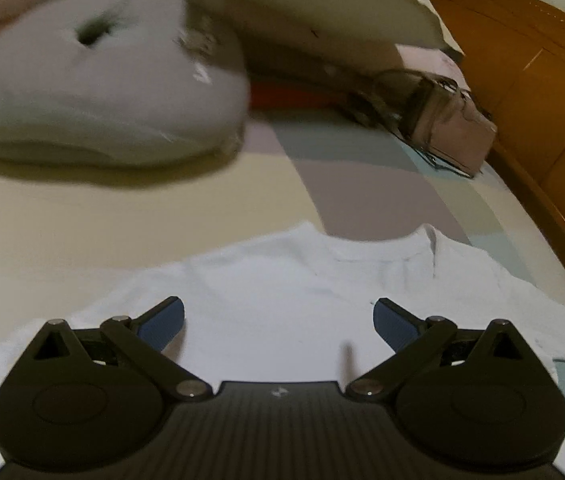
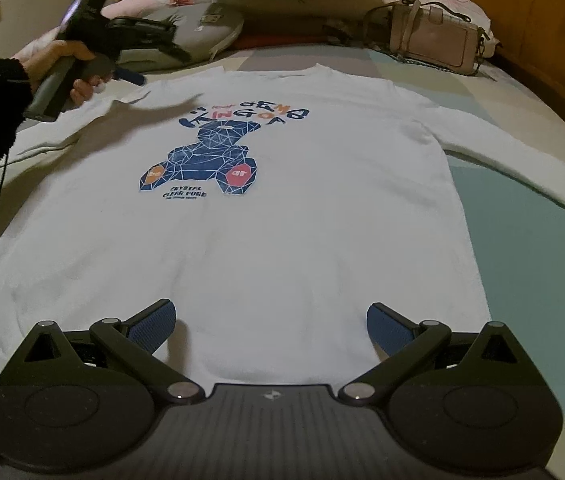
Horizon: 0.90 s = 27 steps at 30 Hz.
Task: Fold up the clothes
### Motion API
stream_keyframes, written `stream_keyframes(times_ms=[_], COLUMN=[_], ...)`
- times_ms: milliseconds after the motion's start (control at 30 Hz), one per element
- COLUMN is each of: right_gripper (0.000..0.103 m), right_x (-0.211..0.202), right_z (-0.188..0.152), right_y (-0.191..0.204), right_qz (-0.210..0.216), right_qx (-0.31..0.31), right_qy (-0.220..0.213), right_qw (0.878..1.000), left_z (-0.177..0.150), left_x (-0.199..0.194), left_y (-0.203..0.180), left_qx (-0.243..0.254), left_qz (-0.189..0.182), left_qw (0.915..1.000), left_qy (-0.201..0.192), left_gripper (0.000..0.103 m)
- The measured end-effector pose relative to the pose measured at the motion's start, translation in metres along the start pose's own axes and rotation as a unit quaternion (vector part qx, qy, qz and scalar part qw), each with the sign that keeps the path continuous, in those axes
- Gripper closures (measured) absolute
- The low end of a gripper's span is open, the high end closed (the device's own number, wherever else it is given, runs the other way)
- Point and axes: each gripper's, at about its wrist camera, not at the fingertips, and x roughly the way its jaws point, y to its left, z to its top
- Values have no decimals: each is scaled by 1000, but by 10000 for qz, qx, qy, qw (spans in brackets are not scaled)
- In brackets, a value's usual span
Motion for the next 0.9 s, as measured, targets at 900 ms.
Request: stream_keyframes(times_ms=[900], right_gripper=[0], right_x=[-58], right_z=[6], right_y=[44], right_qz=[175], right_qx=[-140], right_qy=[-213], right_qw=[9995], left_z=[-73], left_x=[-206], left_y=[150], left_qx=[-1641], left_qz=[1126], left_qw=[9787], left_qy=[-503], left_gripper=[2])
